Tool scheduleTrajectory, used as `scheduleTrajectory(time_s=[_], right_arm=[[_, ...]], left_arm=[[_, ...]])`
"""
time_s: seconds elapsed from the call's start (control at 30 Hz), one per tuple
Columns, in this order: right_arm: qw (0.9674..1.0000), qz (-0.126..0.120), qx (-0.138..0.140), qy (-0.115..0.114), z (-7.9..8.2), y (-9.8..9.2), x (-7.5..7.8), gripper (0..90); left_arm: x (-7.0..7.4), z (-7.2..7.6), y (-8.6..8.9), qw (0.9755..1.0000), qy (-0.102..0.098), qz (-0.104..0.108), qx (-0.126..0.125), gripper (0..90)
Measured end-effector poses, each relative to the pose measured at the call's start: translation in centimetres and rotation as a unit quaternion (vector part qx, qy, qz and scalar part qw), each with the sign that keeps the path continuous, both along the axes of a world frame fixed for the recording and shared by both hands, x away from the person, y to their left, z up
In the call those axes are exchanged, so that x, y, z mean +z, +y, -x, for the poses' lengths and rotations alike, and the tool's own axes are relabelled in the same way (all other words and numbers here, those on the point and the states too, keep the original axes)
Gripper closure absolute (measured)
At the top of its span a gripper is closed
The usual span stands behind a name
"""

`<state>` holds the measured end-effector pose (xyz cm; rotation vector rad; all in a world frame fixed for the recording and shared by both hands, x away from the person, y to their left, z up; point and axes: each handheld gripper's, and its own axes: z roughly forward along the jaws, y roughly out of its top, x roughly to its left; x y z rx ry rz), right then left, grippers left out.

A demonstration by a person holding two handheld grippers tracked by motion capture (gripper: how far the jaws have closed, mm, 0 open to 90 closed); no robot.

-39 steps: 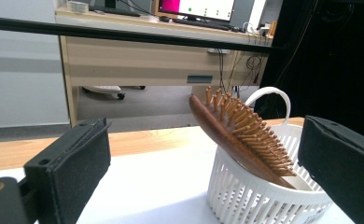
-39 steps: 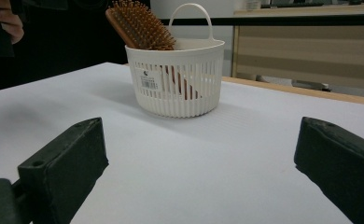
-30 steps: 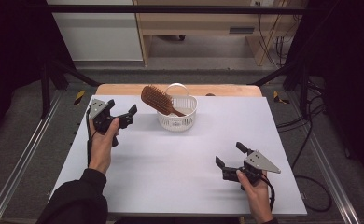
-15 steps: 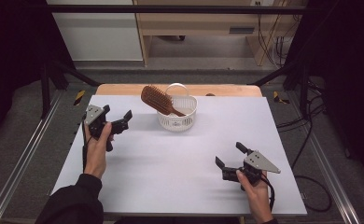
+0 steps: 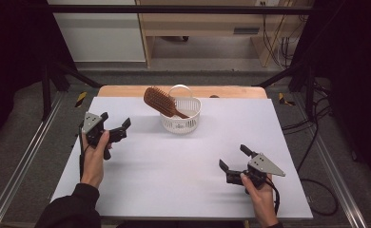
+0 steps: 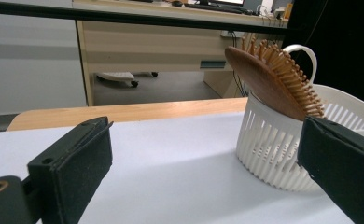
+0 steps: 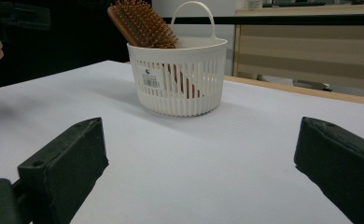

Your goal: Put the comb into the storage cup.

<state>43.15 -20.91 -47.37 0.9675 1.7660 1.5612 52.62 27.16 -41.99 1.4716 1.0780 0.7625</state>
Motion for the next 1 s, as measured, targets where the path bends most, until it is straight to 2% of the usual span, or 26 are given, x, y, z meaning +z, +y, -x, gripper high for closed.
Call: scheduleTrajectory(time_s=[0.27,0.37,0.47,0.67,0.77,1.0], right_arm=[[0.9999,0.009,-0.004,-0.006,0.1,-0.1,0.2,2.3],[1.0,0.002,-0.003,-0.006,0.2,-0.2,0.3,2.3],[1.0,-0.003,-0.005,-0.005,0.2,-0.2,0.3,2.4],[0.9998,-0.014,-0.012,-0.006,0.3,-0.3,0.6,2.6],[0.9996,-0.018,-0.02,-0.008,0.2,-0.5,1.0,2.7],[0.9994,-0.005,-0.032,-0.007,0.2,-1.6,1.7,3.3]], left_arm=[[-0.2,1.8,0.1,0.9999,-0.01,-0.006,-0.012,2.6],[0.4,2.5,0.1,0.9995,-0.018,-0.015,-0.019,2.4],[1.1,3.2,0.2,0.9994,-0.023,-0.01,-0.023,2.4],[1.9,5.1,0.4,0.9978,-0.042,-0.041,-0.031,1.9],[1.8,6.0,0.9,0.9972,-0.049,-0.042,-0.037,1.9],[1.0,7.8,2.9,0.9978,-0.048,-0.037,-0.029,1.9]])
